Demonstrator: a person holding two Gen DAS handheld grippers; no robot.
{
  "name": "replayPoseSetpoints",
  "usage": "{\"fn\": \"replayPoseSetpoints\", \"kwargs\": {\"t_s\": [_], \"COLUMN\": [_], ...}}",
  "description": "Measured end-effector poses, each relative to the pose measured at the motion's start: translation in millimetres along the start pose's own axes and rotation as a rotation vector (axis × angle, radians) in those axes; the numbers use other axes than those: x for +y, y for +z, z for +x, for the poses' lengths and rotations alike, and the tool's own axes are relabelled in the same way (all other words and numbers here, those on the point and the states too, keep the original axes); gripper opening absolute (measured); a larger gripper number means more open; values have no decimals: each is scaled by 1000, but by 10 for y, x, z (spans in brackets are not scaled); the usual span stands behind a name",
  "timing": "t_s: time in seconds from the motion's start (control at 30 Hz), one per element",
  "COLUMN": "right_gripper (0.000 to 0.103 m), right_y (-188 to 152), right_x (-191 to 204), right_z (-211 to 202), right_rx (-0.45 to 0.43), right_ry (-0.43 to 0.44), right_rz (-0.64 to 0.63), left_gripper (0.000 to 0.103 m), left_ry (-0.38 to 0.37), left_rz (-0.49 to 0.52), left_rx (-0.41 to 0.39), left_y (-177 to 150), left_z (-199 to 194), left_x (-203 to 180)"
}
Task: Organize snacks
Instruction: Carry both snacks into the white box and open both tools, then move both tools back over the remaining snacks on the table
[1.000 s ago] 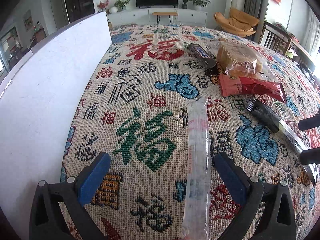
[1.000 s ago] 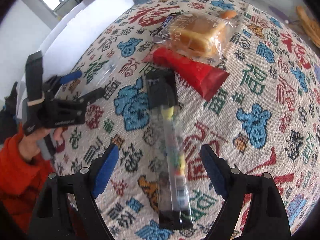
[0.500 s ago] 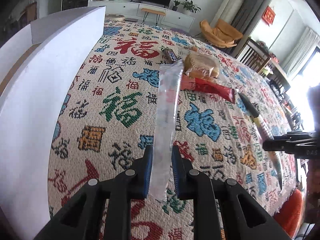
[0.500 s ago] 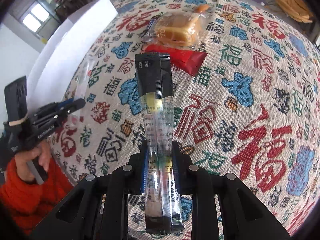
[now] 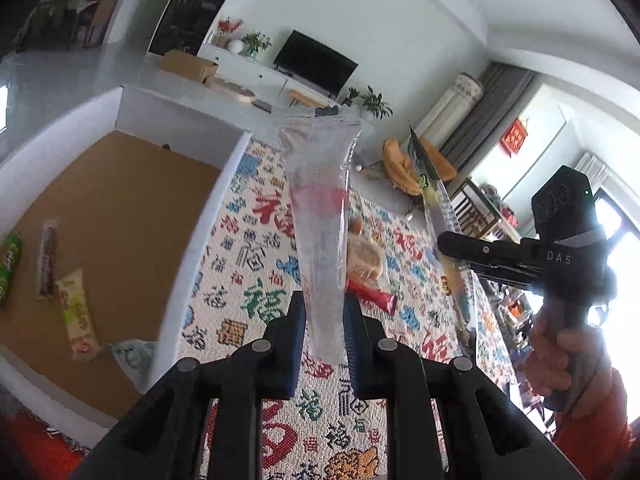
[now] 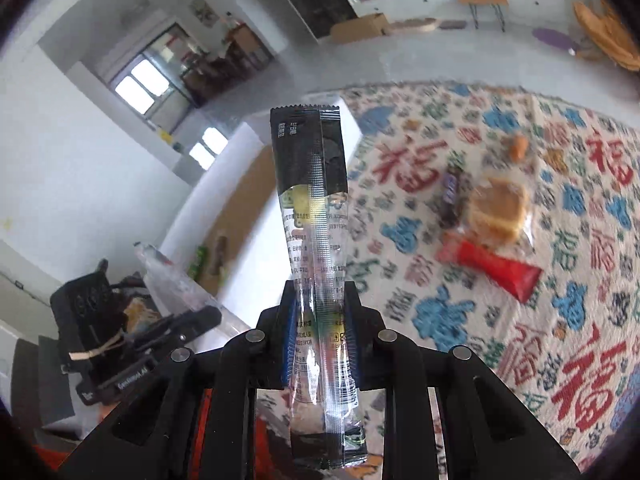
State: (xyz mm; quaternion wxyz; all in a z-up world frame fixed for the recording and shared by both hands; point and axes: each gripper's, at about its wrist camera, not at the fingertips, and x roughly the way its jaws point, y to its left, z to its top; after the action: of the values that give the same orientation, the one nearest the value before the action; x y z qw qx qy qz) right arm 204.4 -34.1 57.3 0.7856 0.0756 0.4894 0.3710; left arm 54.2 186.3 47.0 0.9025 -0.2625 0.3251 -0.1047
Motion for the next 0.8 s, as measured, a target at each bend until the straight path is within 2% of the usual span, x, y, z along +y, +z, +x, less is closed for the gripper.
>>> {"fn": "replayPoseSetpoints", "kwargs": {"t_s": [0.1,0.17,0.23,0.27,0.3,0.33,0.37,0.4,0.47,0.5,0.57,0.67,0.7,0.8], "right_gripper": [22,22,23,26,37,47,69,72,72,72,72,75,77,77], "right_y": [306,484,597,673,705,769,809,831,846,833,755,625,518,132], "right_x": [460,800,1052,1195,1280,1359,1398,1413,1353,1276,1085,808,653,11], "right_z": [44,164,329,486,619,787,916,997,1022,971,760,501,441,426], "right_rx": [-43,-63,-70,-65,-59,-58,-69,-81,-109,-132,-188,-253,-258,-185], "right_ry": [83,136,172,190,200,201,187,163,160,183,192,35,-52,-289], "right_rz": [-34,-61,-80,-88,-94,-97,-97,-92,-51,-23,1,-82,-115,-131], "left_gripper": [18,18,18,21,35,66,80,89,89,89,89,89,89,90], "left_ry": [29,67,138,208,269,315,367,418,512,520,479,433,409,319], "left_rz": [-17,-35,-44,-45,-40,-39,-47,-58,-84,-97,-117,-117,-102,-28], "left_rx": [-57,-69,-73,-61,-39,-20,-5,-5,-1,-1,-37,-63,-54,-15], "left_y": [278,467,627,710,785,840,891,916,916,887,805,628,546,404], "left_z": [-393,-594,-688,-688,-651,-589,-525,-479,-427,-420,-449,-356,-316,-40], "left_x": [176,363,581,711,831,956,1111,1245,1443,1491,1503,1314,1188,728]}}
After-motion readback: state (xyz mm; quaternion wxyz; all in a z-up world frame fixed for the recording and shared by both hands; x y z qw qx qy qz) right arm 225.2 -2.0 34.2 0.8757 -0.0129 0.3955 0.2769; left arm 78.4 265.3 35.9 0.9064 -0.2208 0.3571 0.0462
